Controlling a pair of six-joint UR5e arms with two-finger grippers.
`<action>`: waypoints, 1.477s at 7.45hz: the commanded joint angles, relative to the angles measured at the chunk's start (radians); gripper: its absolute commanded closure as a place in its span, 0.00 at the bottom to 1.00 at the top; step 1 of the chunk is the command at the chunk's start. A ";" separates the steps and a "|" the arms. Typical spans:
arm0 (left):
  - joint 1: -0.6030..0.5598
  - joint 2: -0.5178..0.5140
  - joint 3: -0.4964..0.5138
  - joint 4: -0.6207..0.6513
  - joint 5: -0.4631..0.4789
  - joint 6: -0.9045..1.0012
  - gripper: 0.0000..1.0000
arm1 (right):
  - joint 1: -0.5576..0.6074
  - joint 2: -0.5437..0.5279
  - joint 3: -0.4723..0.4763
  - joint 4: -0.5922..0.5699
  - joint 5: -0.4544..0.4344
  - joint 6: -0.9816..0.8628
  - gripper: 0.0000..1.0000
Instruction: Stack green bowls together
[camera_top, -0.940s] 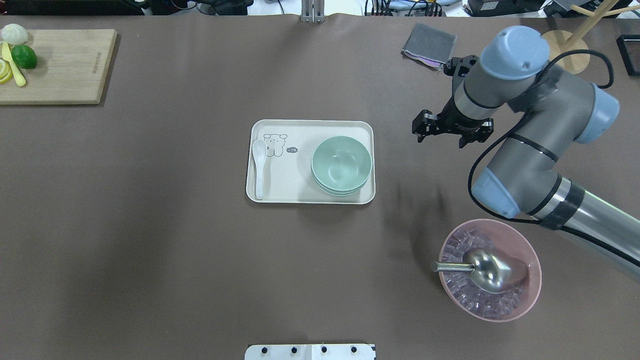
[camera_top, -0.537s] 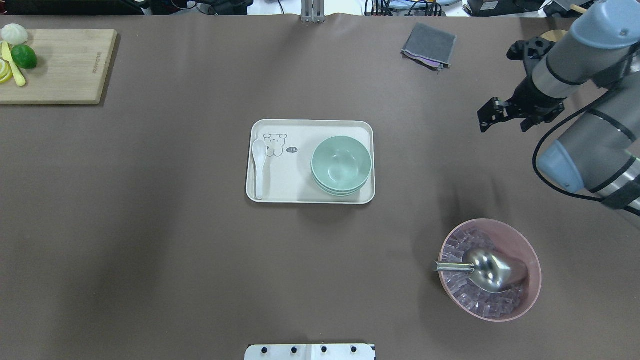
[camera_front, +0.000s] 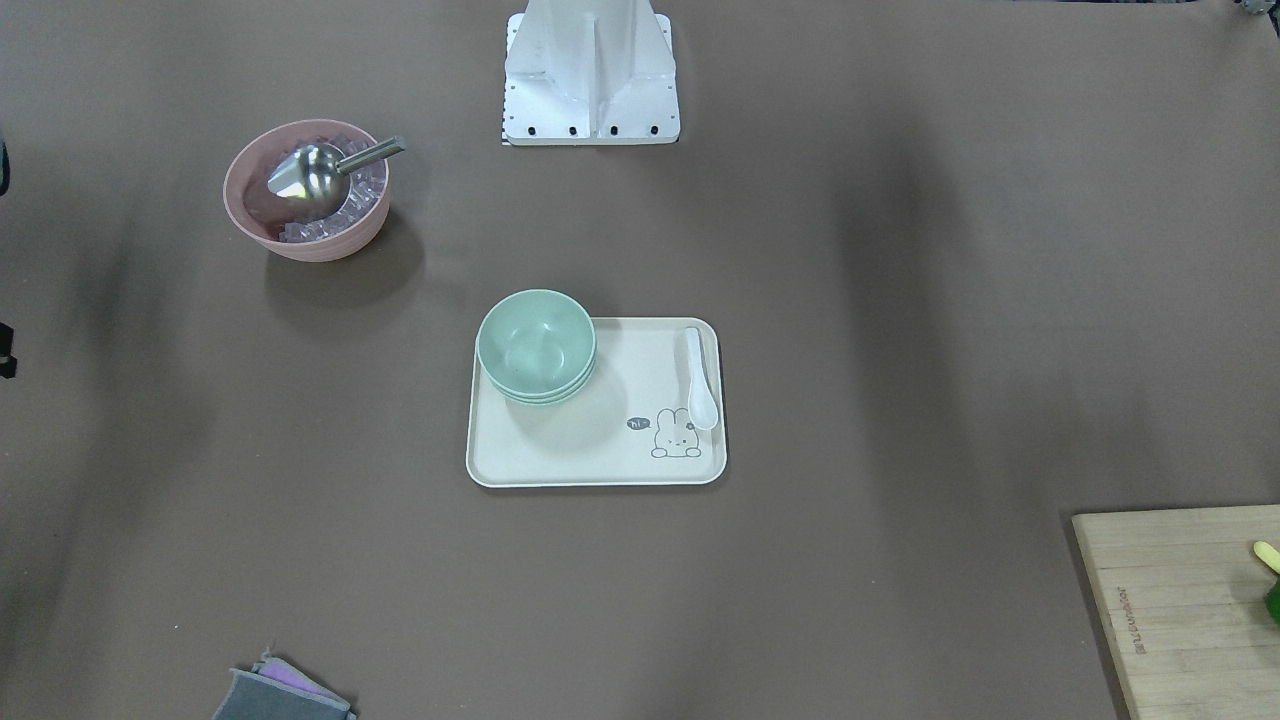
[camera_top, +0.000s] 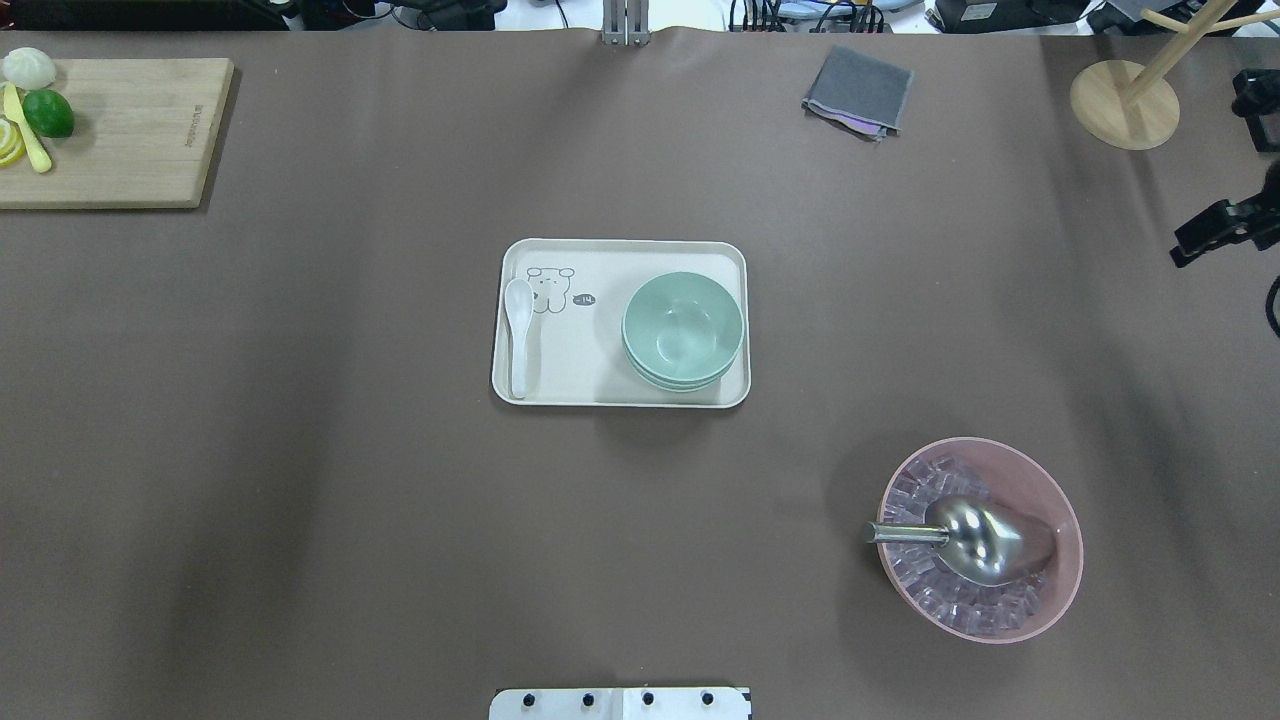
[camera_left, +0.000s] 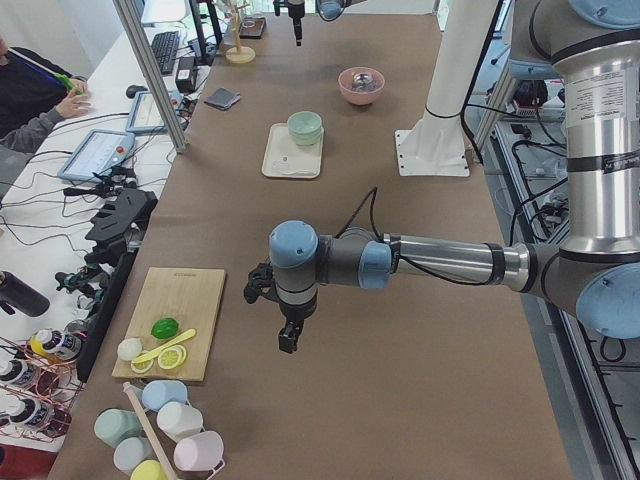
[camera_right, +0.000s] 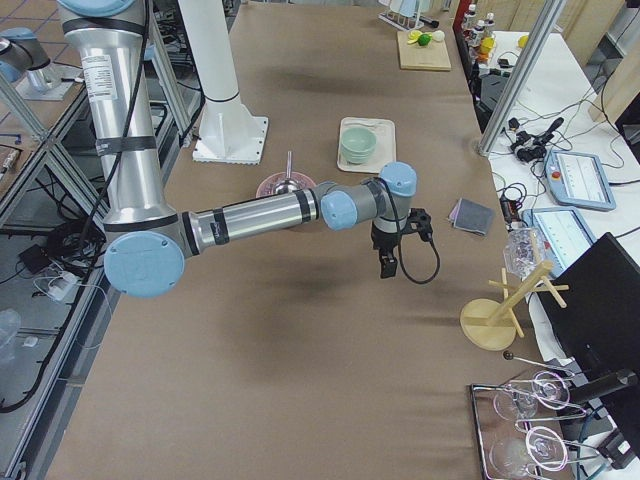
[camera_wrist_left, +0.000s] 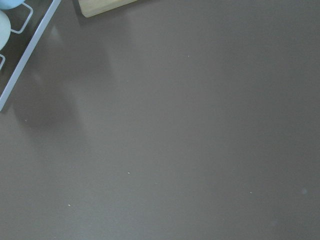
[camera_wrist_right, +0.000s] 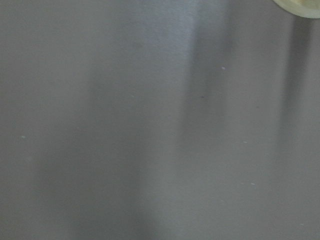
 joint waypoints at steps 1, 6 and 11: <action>-0.014 0.020 0.001 0.004 -0.046 -0.078 0.02 | 0.127 -0.041 0.000 -0.118 0.021 -0.189 0.00; -0.057 -0.004 0.076 -0.005 -0.041 -0.072 0.02 | 0.196 -0.178 -0.002 -0.116 0.007 -0.254 0.00; -0.057 -0.018 0.018 -0.016 -0.046 -0.082 0.02 | 0.205 -0.173 0.015 -0.115 0.007 -0.245 0.00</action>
